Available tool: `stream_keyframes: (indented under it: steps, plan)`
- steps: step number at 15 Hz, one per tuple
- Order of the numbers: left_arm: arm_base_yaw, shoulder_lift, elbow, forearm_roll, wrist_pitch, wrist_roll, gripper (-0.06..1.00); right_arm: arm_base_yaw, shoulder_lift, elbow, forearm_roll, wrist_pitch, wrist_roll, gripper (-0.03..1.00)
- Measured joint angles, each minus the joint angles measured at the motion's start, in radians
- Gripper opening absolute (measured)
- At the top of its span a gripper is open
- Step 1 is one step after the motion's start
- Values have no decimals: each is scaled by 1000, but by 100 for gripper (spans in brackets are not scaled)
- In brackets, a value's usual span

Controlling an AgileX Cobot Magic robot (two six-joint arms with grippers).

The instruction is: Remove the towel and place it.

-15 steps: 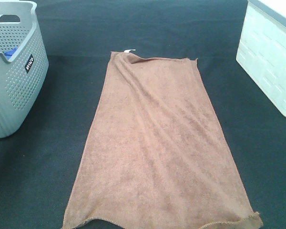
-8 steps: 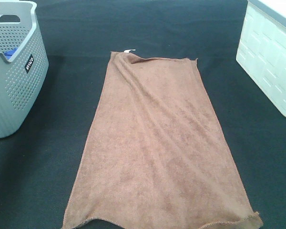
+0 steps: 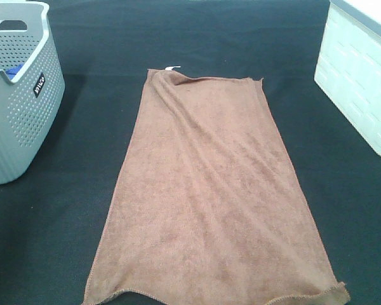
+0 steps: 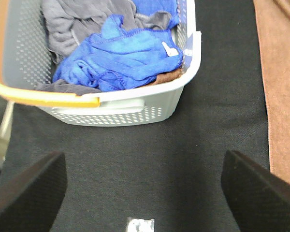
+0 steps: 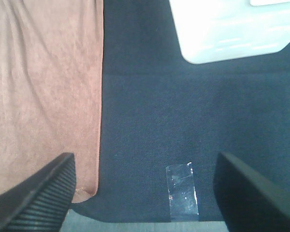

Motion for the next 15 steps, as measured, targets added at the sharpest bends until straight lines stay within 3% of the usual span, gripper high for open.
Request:
stream_keyframes:
  steps: [3,9,12,15]
  plan:
    - [0,-256,172,8,-26,6,82,0,-239,122,0,-37,10,76]
    - [0,-655,392,-73,-18,28,82,0,-539,282,0,-36,23,76]
    - [0,-823,471,-129,-12,28,82,0,-581,333,0,-36,7,76]
    - [0,-845,507,-159,23,38,82,0,-581,426,0,-122,-15,76]
